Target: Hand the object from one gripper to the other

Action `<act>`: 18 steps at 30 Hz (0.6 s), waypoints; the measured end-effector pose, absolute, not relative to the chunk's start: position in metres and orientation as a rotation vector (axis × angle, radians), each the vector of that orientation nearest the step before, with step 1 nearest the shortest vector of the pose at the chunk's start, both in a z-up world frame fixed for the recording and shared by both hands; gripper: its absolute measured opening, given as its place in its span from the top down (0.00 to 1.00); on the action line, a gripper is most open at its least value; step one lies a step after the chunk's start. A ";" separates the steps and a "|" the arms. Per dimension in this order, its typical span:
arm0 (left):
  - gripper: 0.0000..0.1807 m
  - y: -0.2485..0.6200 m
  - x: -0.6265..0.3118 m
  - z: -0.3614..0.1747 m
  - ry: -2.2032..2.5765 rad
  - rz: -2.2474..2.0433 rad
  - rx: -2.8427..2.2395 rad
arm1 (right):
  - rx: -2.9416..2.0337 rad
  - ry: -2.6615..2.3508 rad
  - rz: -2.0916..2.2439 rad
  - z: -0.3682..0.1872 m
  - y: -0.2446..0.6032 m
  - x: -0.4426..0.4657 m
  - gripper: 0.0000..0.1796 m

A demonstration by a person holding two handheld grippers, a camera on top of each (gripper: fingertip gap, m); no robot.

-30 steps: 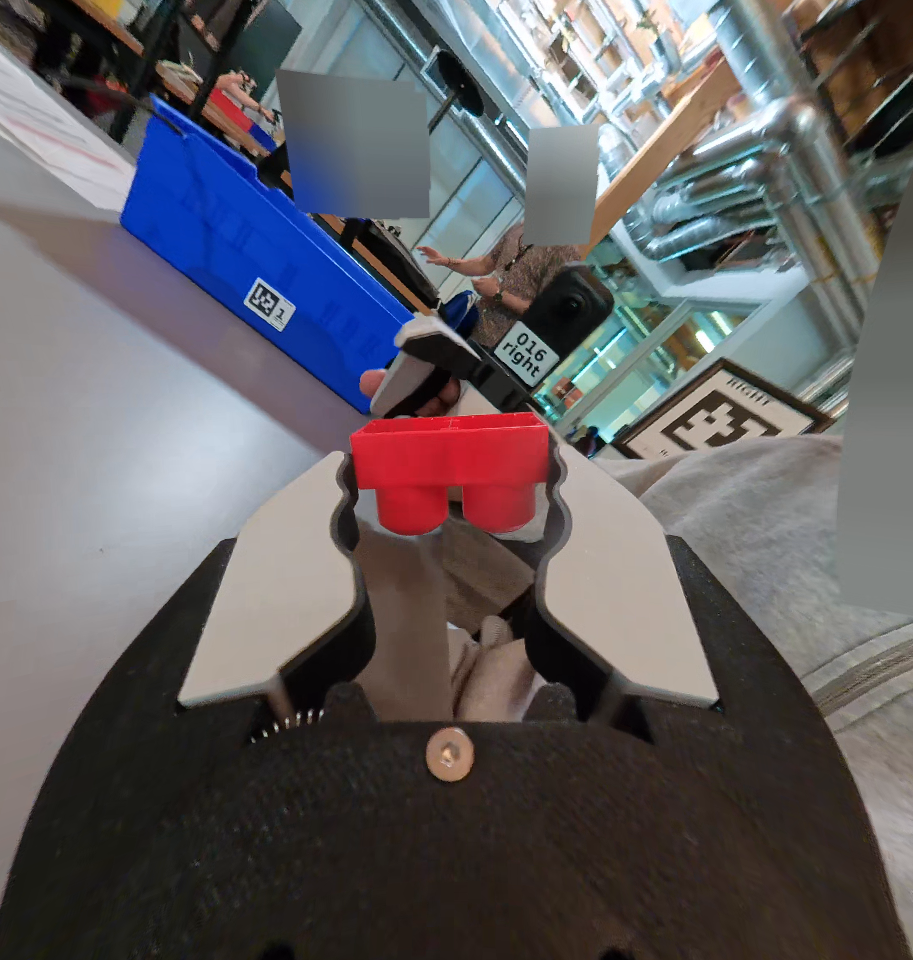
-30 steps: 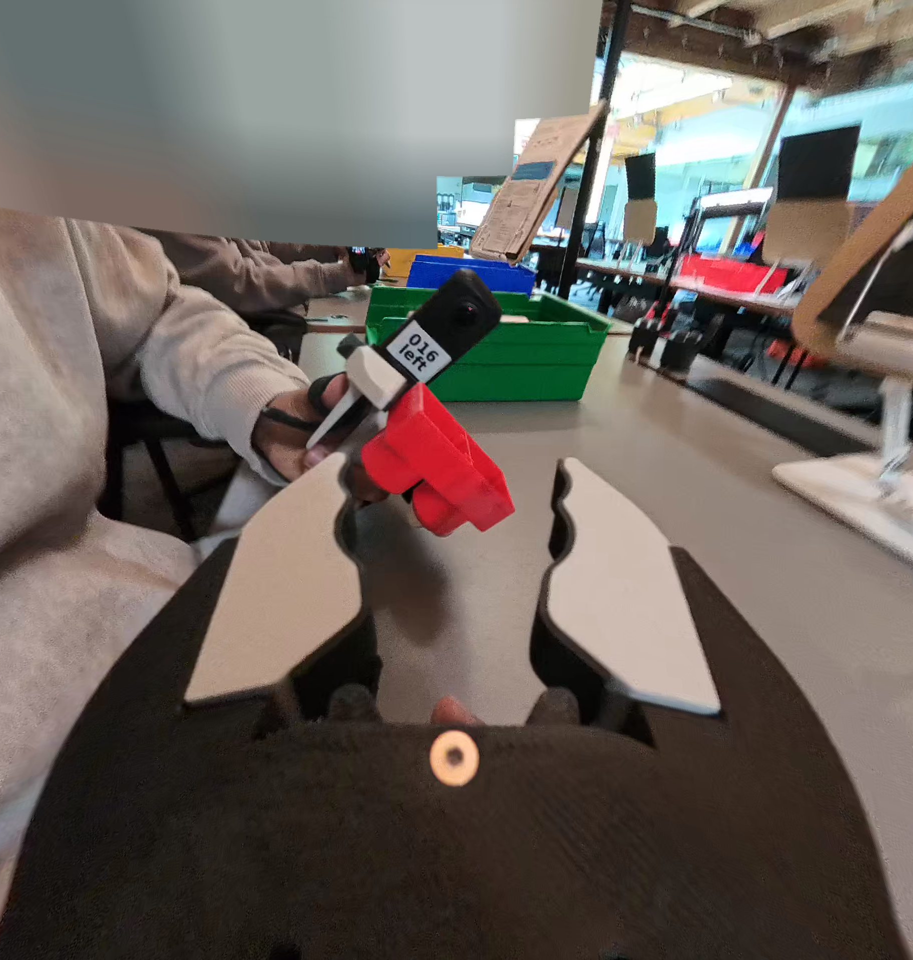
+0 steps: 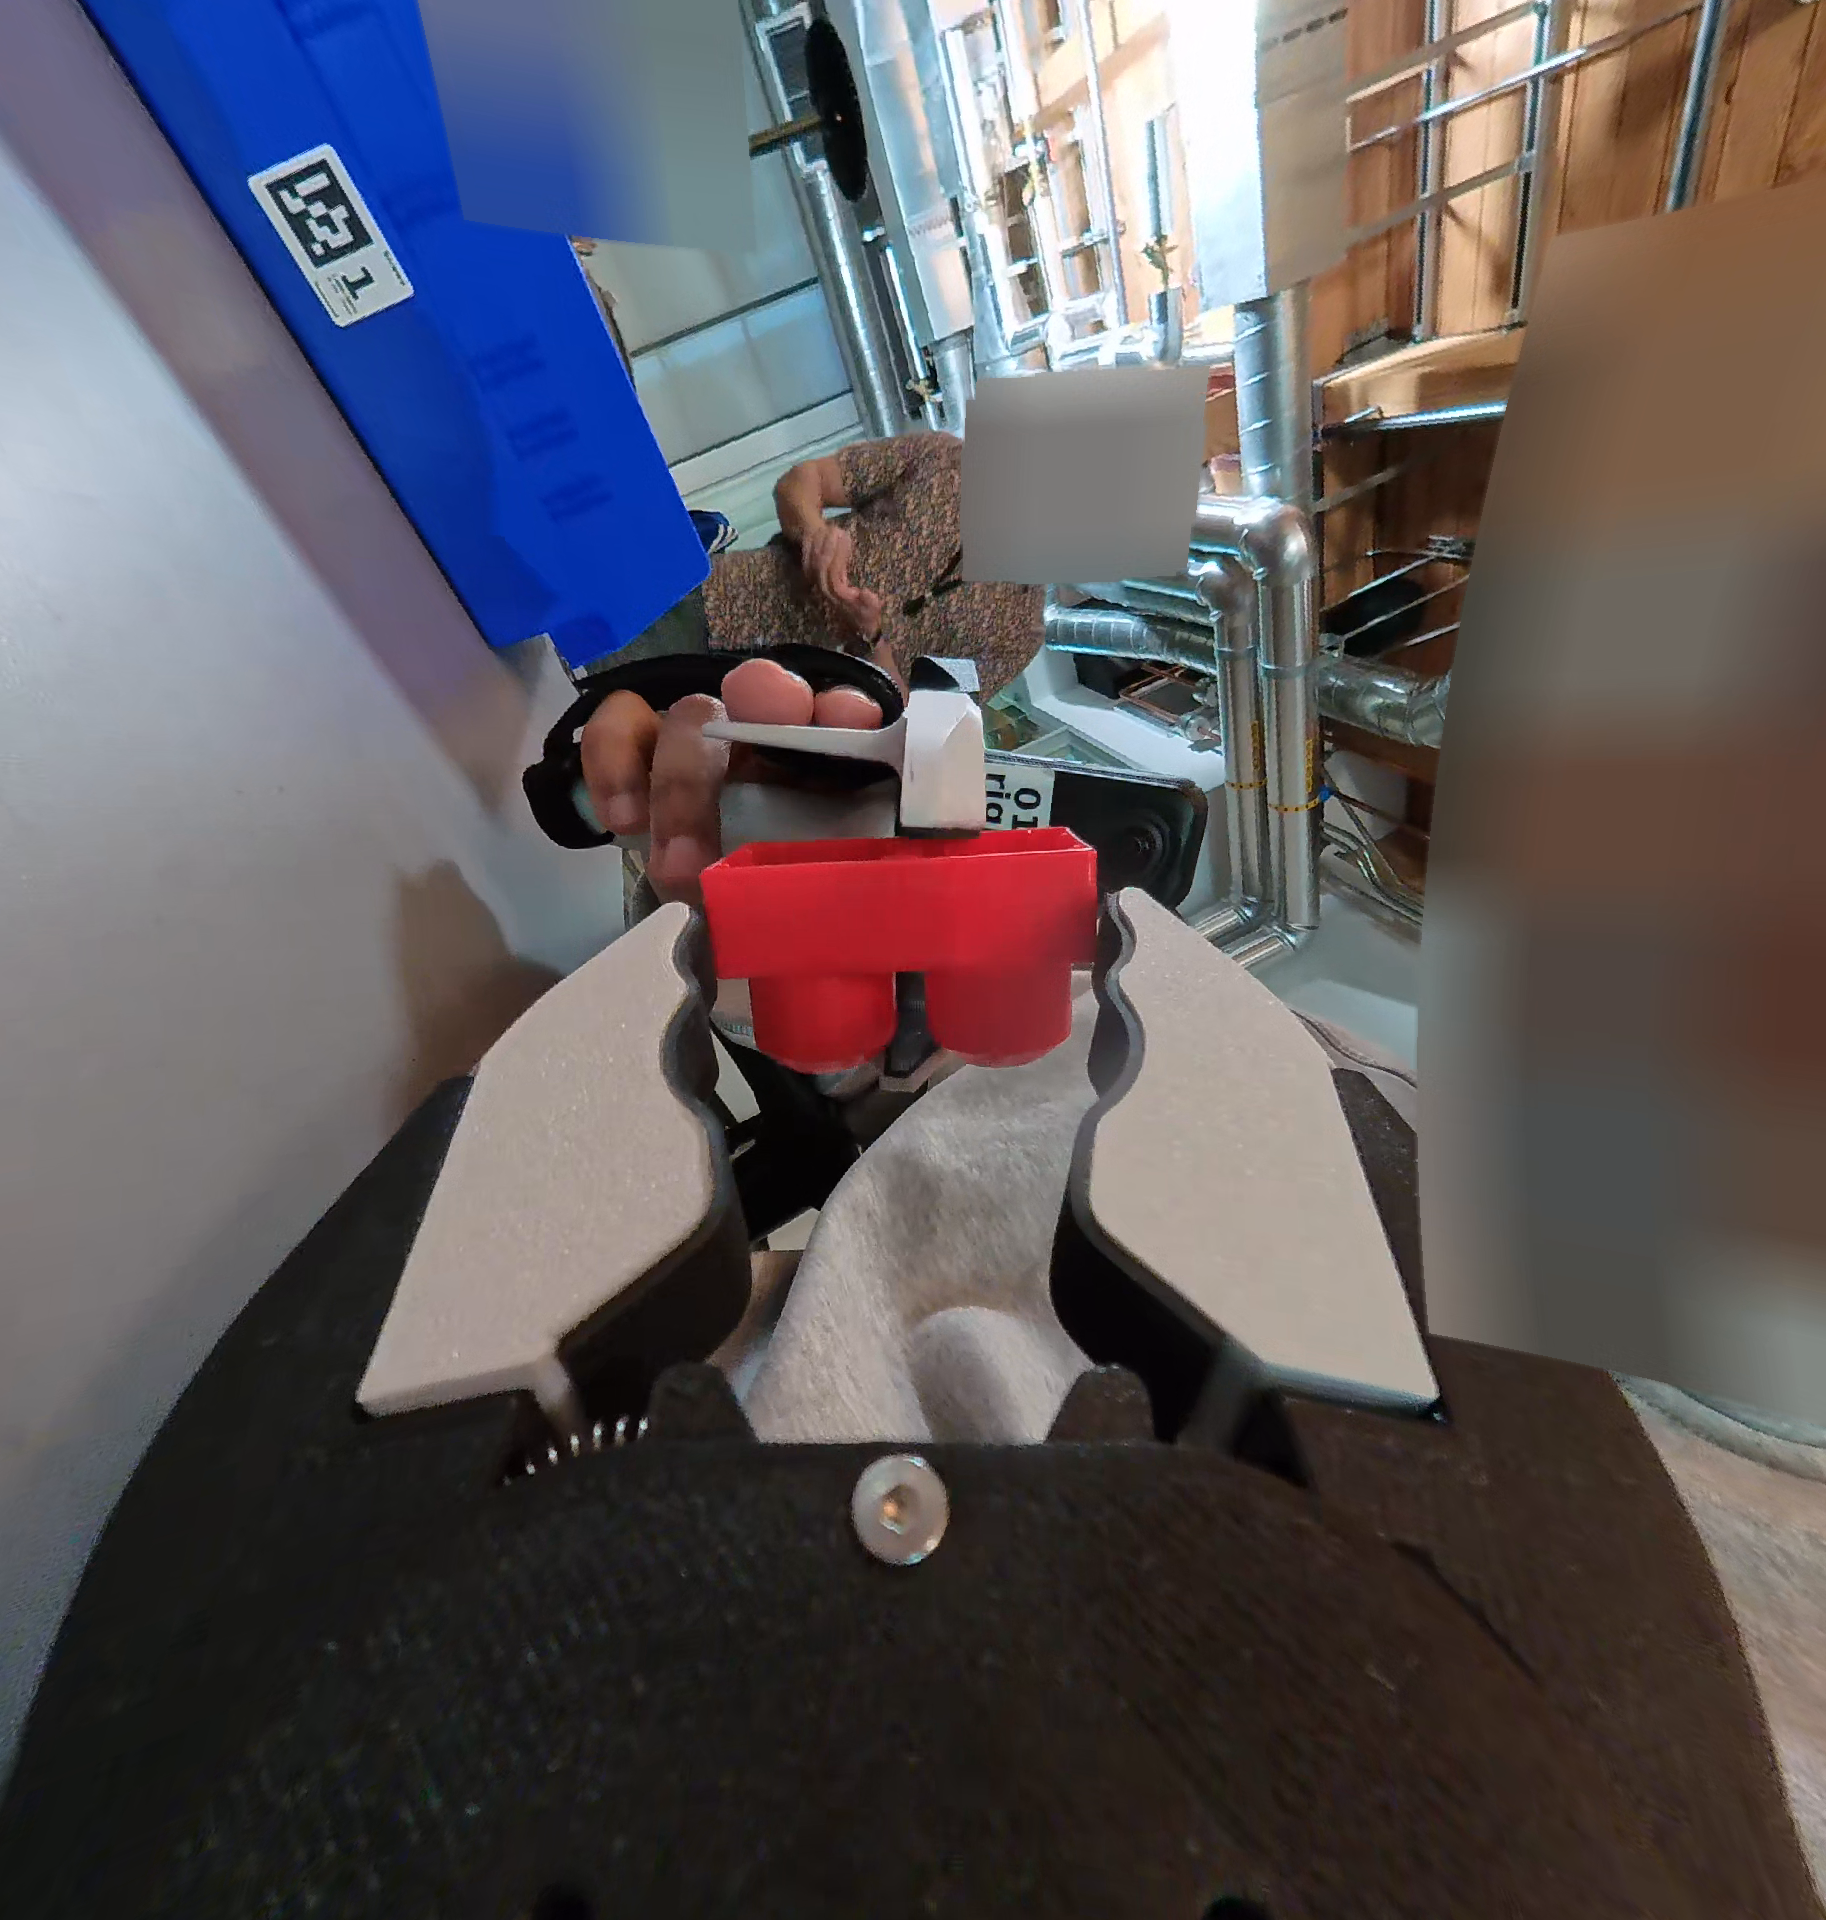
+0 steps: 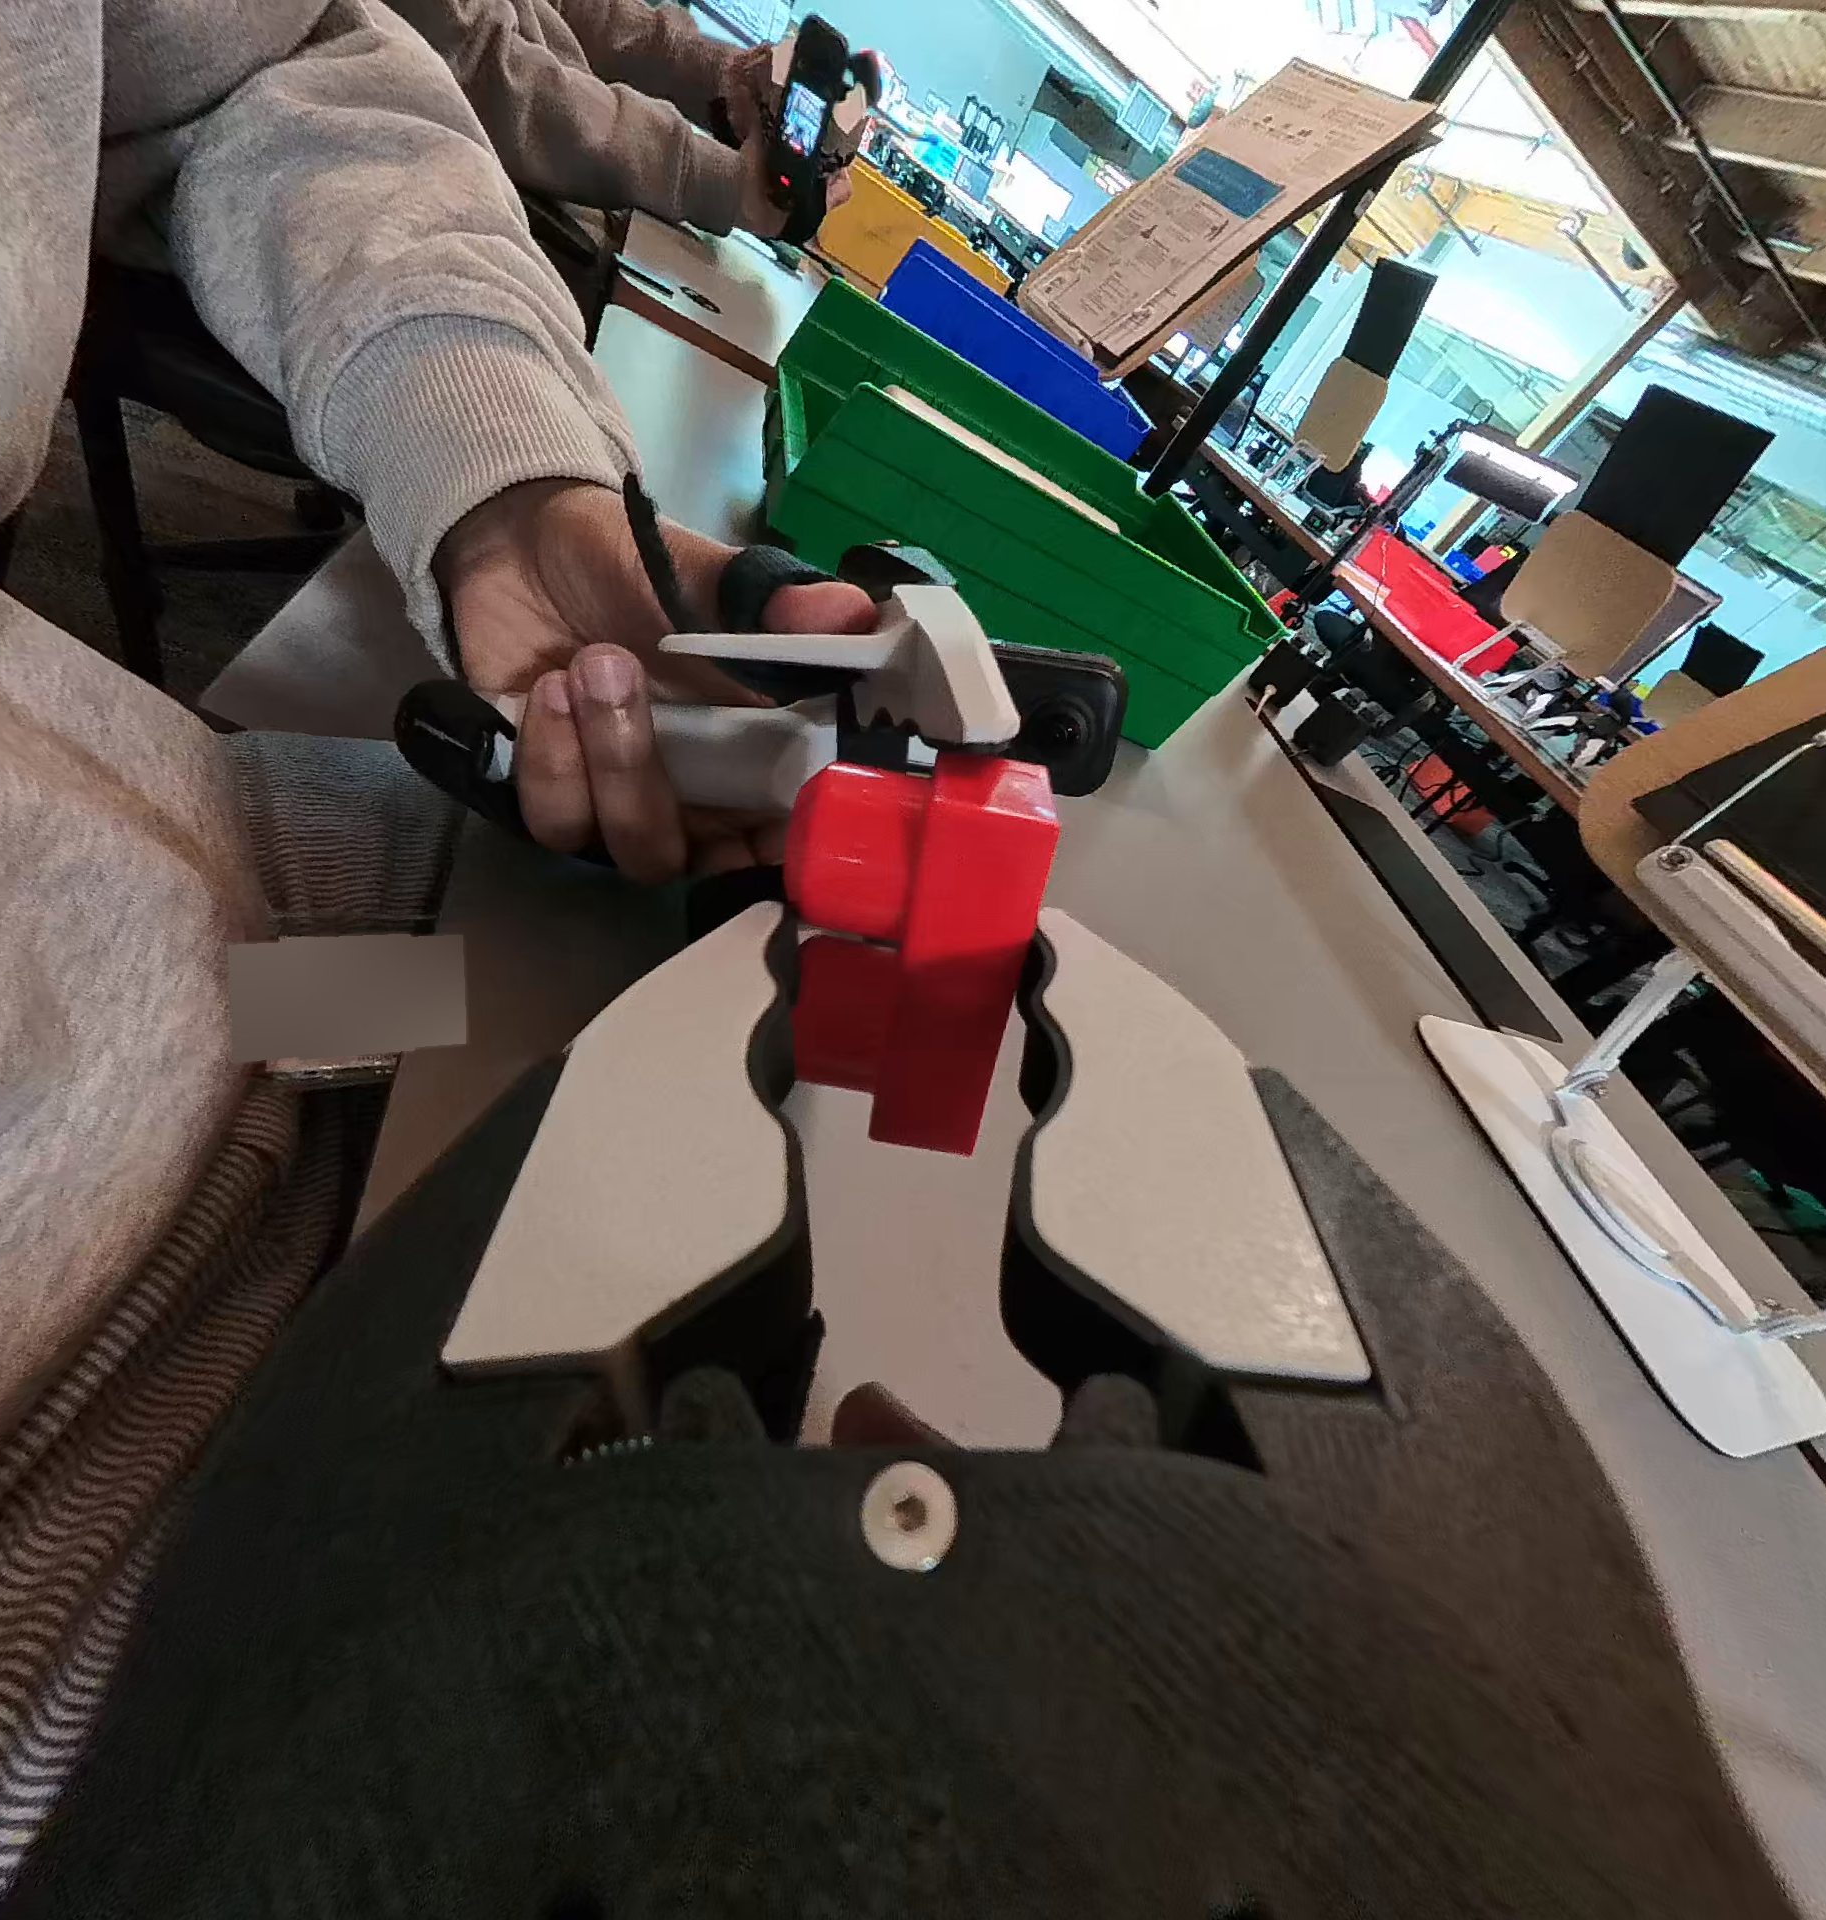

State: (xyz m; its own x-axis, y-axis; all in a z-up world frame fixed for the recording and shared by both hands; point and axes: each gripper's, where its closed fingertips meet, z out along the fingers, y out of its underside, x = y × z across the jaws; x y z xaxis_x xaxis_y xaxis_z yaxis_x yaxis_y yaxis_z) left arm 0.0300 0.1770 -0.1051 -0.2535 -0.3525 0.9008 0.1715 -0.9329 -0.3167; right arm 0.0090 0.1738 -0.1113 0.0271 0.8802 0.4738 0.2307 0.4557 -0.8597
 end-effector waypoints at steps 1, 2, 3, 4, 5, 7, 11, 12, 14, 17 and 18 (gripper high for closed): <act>0.61 0.177 0.030 -0.105 0.219 -2.240 -1.673 | -1.030 -1.493 0.677 -0.111 0.174 0.009 0.77; 0.61 0.177 0.030 -0.105 0.222 -2.239 -1.672 | -1.034 -1.493 0.682 -0.111 0.173 0.009 0.77; 0.61 0.177 0.030 -0.105 0.223 -2.240 -1.672 | -1.036 -1.494 0.685 -0.111 0.173 0.009 0.78; 0.61 0.177 0.030 -0.105 0.224 -2.241 -1.672 | -1.038 -1.495 0.686 -0.111 0.173 0.009 0.78; 0.61 0.177 0.030 -0.105 0.225 -2.241 -1.671 | -1.039 -1.496 0.686 -0.111 0.173 0.009 0.78; 0.61 0.177 0.030 -0.105 0.226 -2.239 -1.668 | -1.044 -1.496 0.689 -0.111 0.173 0.009 0.78; 0.54 0.178 0.029 -0.105 0.225 -2.228 -1.662 | -1.058 -1.472 0.713 -0.107 0.174 0.011 0.79; 0.51 0.180 0.029 -0.105 0.217 -2.216 -1.666 | -1.071 -1.457 0.729 -0.106 0.175 0.011 0.79; 0.50 0.182 0.027 -0.105 0.213 -2.203 -1.665 | -1.110 -1.421 0.768 -0.103 0.179 0.014 0.79; 0.49 0.185 0.025 -0.106 0.199 -2.193 -1.667 | -1.184 -1.345 0.854 -0.097 0.186 0.019 0.79; 0.50 0.185 0.025 -0.107 0.192 -2.196 -1.667 | -1.211 -1.317 0.880 -0.093 0.189 0.022 0.79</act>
